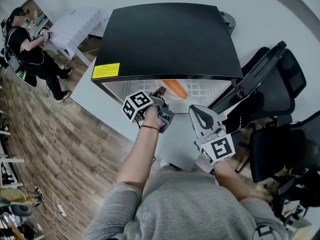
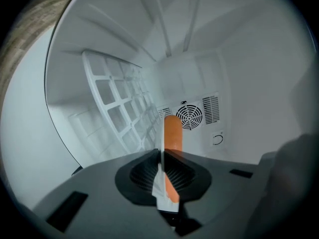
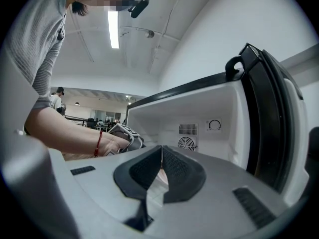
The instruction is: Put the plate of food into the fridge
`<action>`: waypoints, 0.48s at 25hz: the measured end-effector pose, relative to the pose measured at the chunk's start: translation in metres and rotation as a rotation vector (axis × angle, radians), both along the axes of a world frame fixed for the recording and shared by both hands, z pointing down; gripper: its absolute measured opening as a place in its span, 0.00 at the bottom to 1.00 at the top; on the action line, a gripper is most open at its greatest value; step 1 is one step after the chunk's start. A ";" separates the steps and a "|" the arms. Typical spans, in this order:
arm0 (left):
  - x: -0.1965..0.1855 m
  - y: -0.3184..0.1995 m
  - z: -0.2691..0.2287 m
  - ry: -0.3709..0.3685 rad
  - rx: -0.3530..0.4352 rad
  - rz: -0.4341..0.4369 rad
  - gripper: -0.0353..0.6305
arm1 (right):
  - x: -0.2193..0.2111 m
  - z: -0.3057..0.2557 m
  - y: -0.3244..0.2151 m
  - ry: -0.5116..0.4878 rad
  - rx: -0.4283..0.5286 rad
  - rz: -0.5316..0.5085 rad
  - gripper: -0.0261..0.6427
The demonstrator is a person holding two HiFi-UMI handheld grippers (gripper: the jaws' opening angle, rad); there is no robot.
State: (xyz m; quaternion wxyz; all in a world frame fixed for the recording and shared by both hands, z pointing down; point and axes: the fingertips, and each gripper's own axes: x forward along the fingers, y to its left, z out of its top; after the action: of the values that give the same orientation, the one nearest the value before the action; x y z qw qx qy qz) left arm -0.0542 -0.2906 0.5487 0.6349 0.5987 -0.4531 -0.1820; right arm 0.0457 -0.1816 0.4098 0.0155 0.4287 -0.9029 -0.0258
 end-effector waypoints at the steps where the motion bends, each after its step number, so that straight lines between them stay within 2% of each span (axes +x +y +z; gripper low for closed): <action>1: 0.000 -0.001 0.001 0.014 -0.008 -0.006 0.11 | 0.000 0.000 0.000 0.000 -0.001 0.000 0.06; 6: -0.001 -0.004 0.004 0.044 -0.021 -0.031 0.13 | -0.002 0.002 -0.001 0.004 -0.003 0.000 0.06; 8: -0.001 -0.005 0.004 0.048 -0.027 -0.038 0.22 | -0.003 0.002 -0.001 0.006 -0.003 0.000 0.06; 12: 0.000 -0.007 0.000 0.030 -0.037 -0.030 0.31 | -0.003 0.000 -0.002 0.009 0.002 0.001 0.06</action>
State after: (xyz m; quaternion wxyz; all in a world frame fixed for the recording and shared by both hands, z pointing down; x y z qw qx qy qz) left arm -0.0545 -0.2973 0.5483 0.6499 0.5772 -0.4556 -0.1921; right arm 0.0424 -0.1837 0.4096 0.0193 0.4290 -0.9026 -0.0285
